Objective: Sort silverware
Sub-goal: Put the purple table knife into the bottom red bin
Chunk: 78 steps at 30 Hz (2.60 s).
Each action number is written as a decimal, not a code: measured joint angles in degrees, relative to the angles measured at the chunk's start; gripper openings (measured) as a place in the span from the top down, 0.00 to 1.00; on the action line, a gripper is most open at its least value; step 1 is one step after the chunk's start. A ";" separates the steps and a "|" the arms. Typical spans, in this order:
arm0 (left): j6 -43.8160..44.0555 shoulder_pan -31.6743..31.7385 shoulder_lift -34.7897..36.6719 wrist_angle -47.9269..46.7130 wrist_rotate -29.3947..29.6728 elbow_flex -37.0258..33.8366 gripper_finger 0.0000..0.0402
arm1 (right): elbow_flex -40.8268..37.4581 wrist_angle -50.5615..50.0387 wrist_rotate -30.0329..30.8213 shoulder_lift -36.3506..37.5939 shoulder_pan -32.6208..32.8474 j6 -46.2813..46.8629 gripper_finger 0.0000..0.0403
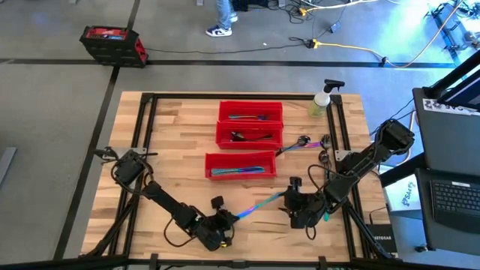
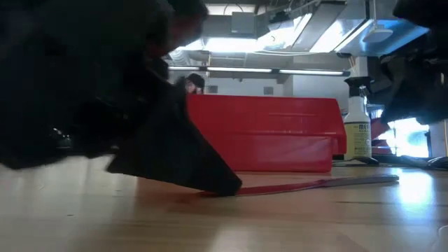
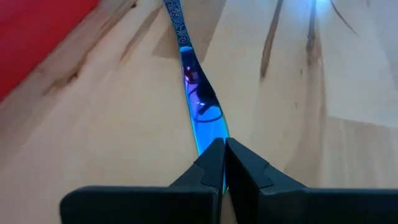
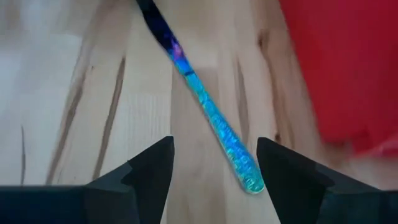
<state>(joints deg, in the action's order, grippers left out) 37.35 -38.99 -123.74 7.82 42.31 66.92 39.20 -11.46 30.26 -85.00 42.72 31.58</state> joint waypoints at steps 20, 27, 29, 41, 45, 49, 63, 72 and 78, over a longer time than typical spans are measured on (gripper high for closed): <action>7.15 -6.35 -0.07 -2.47 2.00 -0.04 1.00 | -3.39 33.06 -16.21 -14.61 -9.51 -24.17 0.47; 9.07 -7.40 -0.07 -2.90 1.87 -0.04 1.00 | -3.37 39.07 -15.06 -19.65 -10.81 -22.40 0.47; 9.26 -7.46 -0.07 -2.90 1.79 -0.04 1.00 | -3.32 40.96 -16.86 -21.06 -11.64 -20.92 0.47; 10.66 -7.53 -0.05 -3.76 1.54 -0.02 1.00 | -4.30 49.47 -27.29 -23.86 -14.84 -21.53 0.47; 10.77 -7.56 -0.02 -3.94 1.52 -0.02 1.00 | -9.70 58.77 -29.58 -23.97 -15.07 -20.01 0.47; 12.83 -7.55 -0.02 -3.98 1.54 -0.03 1.00 | -15.66 67.42 -28.86 -23.97 -15.00 -17.64 0.39; 14.86 -7.55 -0.02 -4.07 1.57 -0.04 1.00 | -17.42 68.69 -22.72 -23.99 -14.93 -29.80 0.25; 14.79 -7.53 -0.02 -4.09 1.54 -0.04 1.00 | -17.42 78.93 -23.78 -31.52 -14.95 -28.80 0.37; 14.79 -7.53 -0.02 -4.11 1.47 -0.07 1.00 | -17.37 82.99 -23.78 -33.85 -14.95 -28.59 0.44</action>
<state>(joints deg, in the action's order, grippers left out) 52.14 -46.52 -123.76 3.70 43.78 66.85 21.83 71.53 6.48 -118.85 27.77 2.98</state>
